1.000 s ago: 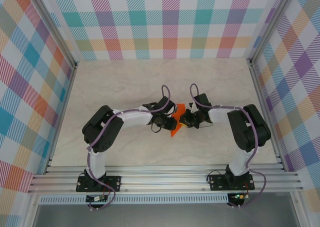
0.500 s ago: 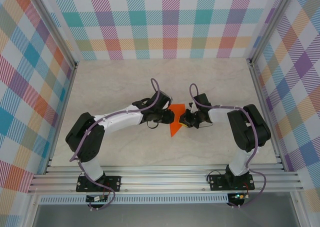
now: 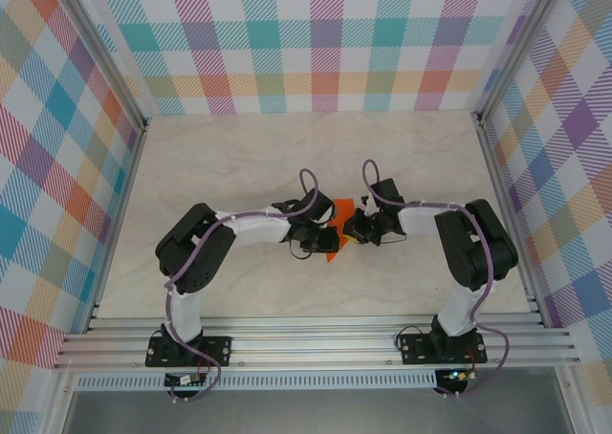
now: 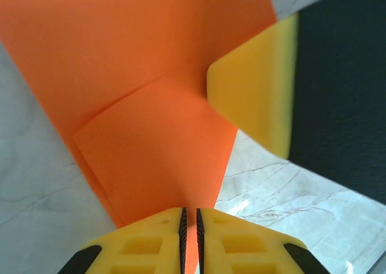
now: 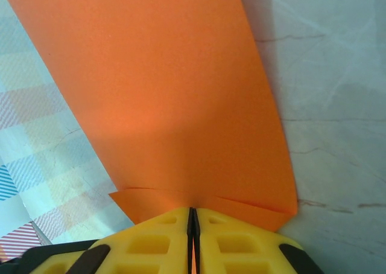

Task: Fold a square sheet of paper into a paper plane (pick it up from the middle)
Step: Third fold the triangle at the center of the table.

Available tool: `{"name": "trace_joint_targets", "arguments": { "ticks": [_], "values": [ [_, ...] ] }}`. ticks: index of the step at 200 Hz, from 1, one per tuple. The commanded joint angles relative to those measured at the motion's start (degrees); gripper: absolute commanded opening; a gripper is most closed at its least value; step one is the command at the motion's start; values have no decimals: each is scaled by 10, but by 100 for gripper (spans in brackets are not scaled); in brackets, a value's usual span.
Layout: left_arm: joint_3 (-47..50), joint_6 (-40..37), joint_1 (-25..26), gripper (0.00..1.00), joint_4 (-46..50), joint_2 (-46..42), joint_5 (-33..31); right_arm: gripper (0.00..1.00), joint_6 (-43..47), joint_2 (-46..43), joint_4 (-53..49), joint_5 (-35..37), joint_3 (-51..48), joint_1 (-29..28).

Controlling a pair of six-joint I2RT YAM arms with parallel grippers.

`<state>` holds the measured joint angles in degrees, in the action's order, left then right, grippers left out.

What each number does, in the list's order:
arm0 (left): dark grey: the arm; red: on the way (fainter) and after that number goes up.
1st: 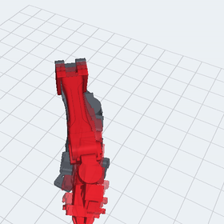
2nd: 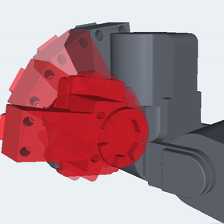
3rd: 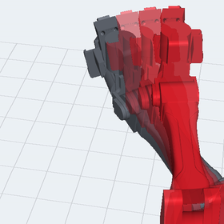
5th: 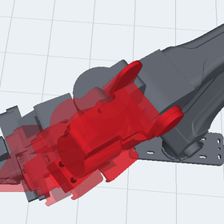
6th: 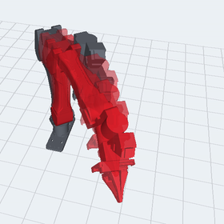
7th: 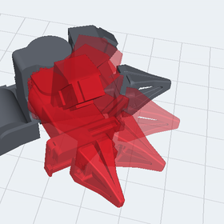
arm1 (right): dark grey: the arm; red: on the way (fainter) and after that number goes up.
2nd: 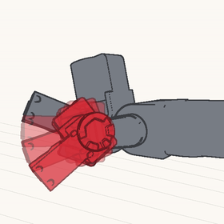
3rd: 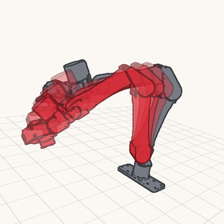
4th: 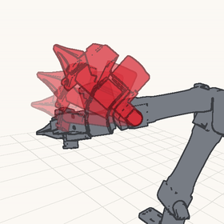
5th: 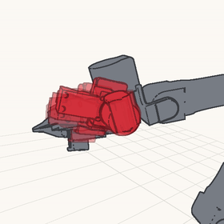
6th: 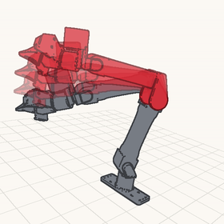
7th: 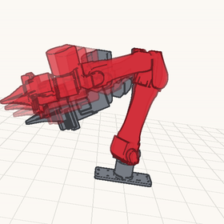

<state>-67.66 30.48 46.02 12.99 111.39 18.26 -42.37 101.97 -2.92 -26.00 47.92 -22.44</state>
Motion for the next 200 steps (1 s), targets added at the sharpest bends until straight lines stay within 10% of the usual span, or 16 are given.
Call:
{"name": "trace_joint_targets", "arguments": {
  "ticks": [1, 141, 200],
  "values": [
    [-12, 5, 7, 15, 12, 14, 17, 12, 10, 12, -31, 12, 2, 2],
    [30, -1, 7, 12, 57, 0, -32, 12, 43, -41, -36, -77, 9, -4],
    [25, -7, 7, 12, 65, 1, -29, 12, 55, -5, -65, -3, 26, -4]
  ]
}}
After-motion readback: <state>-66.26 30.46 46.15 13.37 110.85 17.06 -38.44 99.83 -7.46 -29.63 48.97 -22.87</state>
